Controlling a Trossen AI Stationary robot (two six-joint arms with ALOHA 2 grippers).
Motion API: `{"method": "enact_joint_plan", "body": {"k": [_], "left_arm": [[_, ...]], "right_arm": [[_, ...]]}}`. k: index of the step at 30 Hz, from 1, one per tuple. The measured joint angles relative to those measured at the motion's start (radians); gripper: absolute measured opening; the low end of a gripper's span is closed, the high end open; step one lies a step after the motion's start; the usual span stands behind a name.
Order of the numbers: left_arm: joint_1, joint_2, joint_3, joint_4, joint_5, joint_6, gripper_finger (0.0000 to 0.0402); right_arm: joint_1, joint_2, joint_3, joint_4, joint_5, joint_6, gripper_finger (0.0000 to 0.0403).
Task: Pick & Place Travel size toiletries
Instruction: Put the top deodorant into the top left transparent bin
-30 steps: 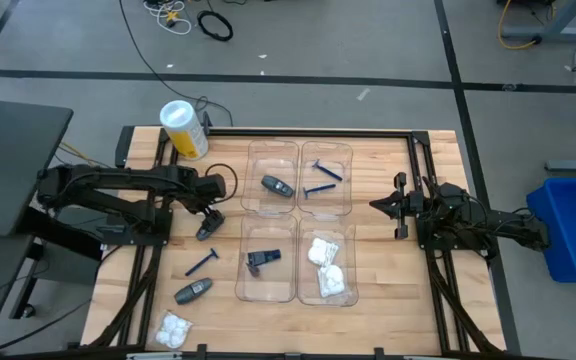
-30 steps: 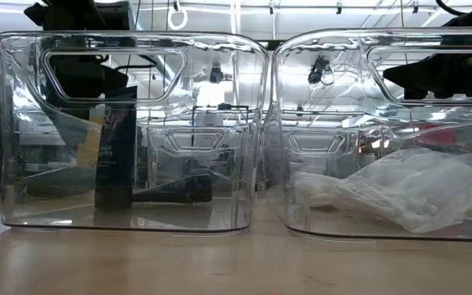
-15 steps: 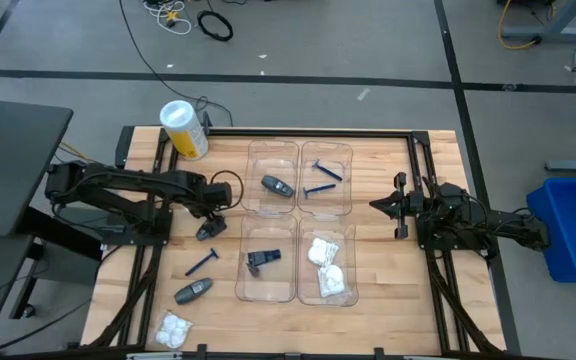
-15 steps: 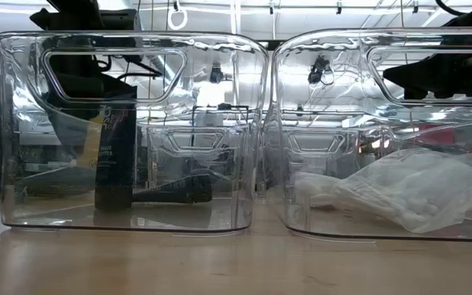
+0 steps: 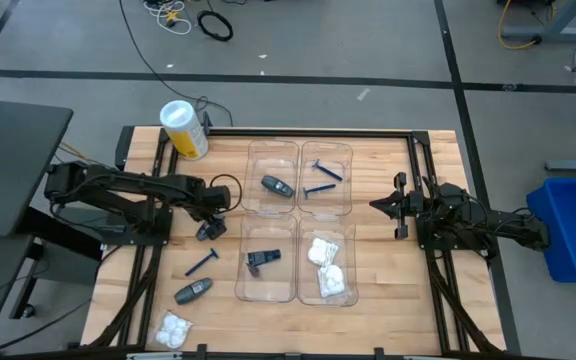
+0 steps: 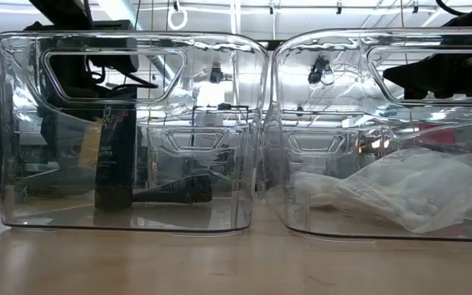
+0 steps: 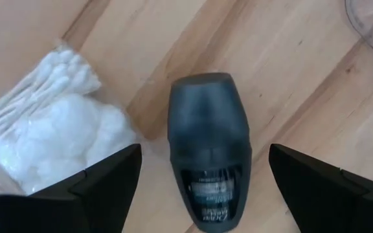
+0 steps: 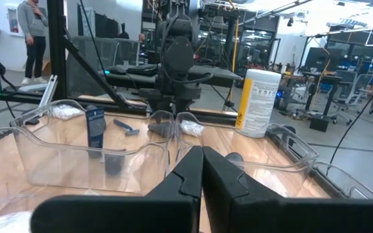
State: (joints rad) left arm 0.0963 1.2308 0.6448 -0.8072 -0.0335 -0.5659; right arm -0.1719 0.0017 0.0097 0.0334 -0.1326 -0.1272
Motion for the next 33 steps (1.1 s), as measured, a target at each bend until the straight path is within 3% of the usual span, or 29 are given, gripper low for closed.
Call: {"method": "enact_joint_plan", "body": {"k": [21,33], "left_arm": [[-0.023,0.000,-0.064,0.177,-0.038,-0.031,0.0348],[-0.029,0.000,-0.126,0.180,-0.030,-0.058,0.0348]], "right_arm": [[0.000,0.000,0.000,0.000,0.000,0.000,0.0014],[0.000,0.000,0.000,0.000,0.000,0.000,0.0014]]}}
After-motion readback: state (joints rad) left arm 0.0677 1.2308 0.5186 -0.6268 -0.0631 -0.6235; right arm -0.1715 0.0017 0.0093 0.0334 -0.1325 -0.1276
